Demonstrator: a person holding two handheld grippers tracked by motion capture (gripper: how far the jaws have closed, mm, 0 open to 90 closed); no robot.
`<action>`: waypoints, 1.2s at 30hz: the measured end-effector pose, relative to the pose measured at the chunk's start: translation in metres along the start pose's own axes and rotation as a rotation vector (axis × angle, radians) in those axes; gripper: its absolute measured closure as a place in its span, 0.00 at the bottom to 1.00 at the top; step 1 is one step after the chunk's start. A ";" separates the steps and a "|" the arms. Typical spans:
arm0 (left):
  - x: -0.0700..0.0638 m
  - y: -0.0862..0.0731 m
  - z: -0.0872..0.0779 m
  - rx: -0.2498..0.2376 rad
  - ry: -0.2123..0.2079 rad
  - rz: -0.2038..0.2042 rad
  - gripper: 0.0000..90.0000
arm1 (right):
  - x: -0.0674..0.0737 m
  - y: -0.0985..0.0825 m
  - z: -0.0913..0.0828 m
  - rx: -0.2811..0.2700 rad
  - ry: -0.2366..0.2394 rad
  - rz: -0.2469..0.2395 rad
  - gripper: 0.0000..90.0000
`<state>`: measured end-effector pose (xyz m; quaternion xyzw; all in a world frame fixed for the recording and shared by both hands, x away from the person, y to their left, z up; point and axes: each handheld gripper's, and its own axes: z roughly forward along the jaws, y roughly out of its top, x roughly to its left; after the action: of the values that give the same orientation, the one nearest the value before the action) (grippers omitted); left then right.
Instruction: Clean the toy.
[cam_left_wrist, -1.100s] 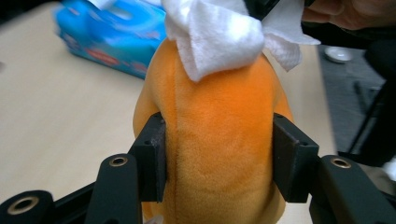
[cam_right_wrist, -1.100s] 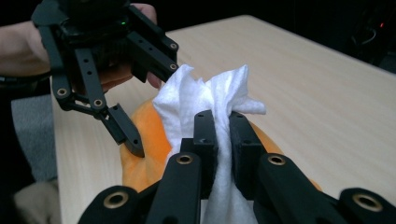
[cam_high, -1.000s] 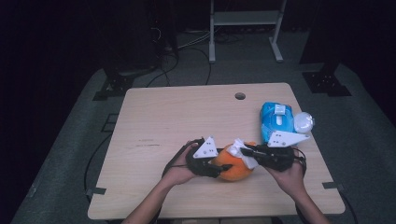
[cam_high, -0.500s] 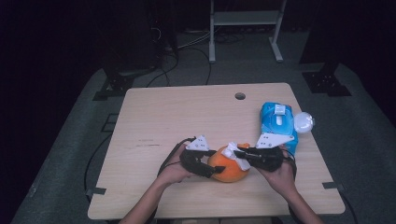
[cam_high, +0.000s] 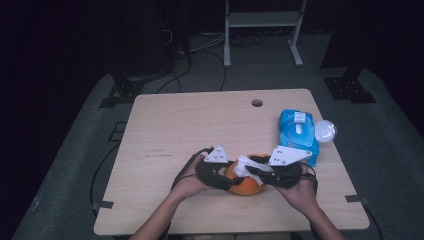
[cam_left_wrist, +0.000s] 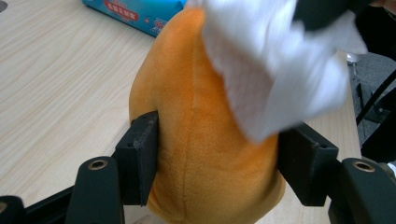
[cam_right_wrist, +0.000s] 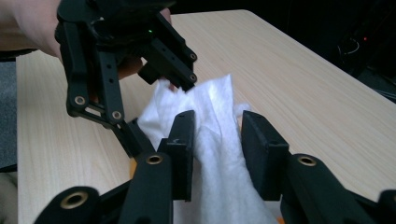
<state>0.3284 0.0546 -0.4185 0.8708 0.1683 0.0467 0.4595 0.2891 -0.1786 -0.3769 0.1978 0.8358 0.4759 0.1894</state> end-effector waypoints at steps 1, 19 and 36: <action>-0.001 0.001 0.000 0.001 0.000 0.003 0.40 | 0.002 0.001 0.001 -0.004 0.007 -0.006 0.69; -0.001 -0.004 0.002 -0.007 -0.013 0.008 0.37 | -0.013 -0.010 0.006 0.036 -0.066 0.002 0.91; 0.001 -0.007 0.003 -0.009 -0.018 0.018 0.37 | 0.003 -0.007 0.020 0.020 0.009 -0.027 0.91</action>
<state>0.3280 0.0559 -0.4262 0.8706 0.1561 0.0435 0.4646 0.2953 -0.1655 -0.3930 0.1865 0.8439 0.4657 0.1900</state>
